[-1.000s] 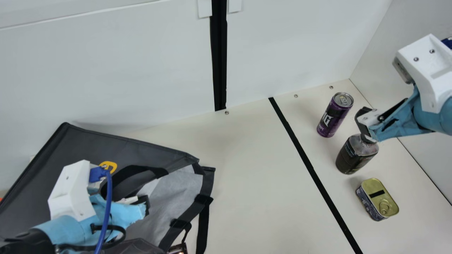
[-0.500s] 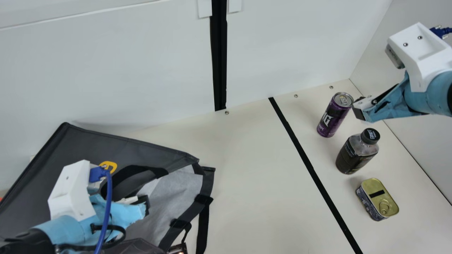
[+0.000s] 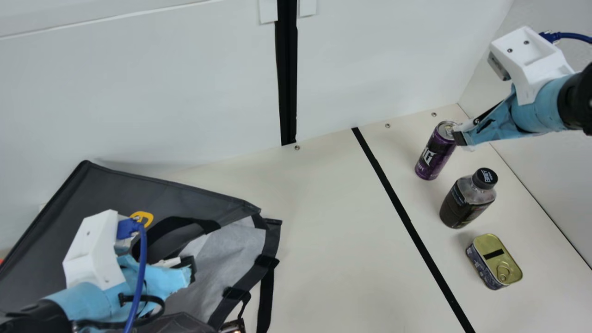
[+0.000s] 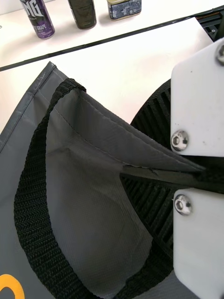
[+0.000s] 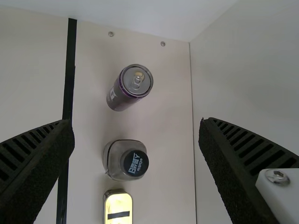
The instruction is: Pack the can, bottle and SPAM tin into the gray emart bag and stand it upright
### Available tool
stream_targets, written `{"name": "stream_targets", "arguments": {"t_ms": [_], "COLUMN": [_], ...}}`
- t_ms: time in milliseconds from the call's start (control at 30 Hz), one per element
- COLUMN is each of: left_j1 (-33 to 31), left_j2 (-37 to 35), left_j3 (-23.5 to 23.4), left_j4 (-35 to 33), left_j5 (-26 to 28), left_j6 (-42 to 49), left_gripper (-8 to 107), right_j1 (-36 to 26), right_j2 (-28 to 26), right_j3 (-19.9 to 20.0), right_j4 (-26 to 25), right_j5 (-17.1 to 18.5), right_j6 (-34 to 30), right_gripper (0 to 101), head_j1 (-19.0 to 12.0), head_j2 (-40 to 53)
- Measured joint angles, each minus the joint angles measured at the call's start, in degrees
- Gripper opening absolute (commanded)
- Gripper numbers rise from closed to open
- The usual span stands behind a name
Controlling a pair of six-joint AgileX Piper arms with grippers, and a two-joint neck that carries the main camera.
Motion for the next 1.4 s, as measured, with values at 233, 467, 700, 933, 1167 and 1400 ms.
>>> {"name": "stream_targets", "arguments": {"t_ms": [233, 467, 700, 933, 1167, 1400], "left_j1": [0.0, 0.0, 0.0, 0.0, 0.0, 0.0], "left_j2": [0.0, 0.0, 0.0, 0.0, 0.0, 0.0], "left_j3": [0.0, 0.0, 0.0, 0.0, 0.0, 0.0], "left_j4": [0.0, 0.0, 0.0, 0.0, 0.0, 0.0], "left_j5": [0.0, 0.0, 0.0, 0.0, 0.0, 0.0], "left_j6": [0.0, 0.0, 0.0, 0.0, 0.0, 0.0], "left_gripper": [-8, -8, -8, -8, -8, -8], "right_j1": [-0.1, -0.4, -1.1, -1.9, -2.7, -3.2], "right_j2": [4.4, 8.7, 13.2, 17.2, 21.2, 24.7], "right_j3": [-2.4, -5.0, -7.8, -9.4, -12.1, -14.7], "right_j4": [-0.1, 0.3, 1.9, 4.4, 6.0, 6.7], "right_j5": [0.0, 0.5, 0.9, 0.9, 0.9, 0.9], "right_j6": [0.0, 0.5, 2.1, 4.5, 6.9, 8.7], "right_gripper": [95, 95, 95, 95, 95, 95], "head_j1": [0.0, 0.0, 0.0, 0.0, 0.0, 0.0], "head_j2": [0.0, 0.0, 0.0, 0.0, 0.0, 0.0]}}
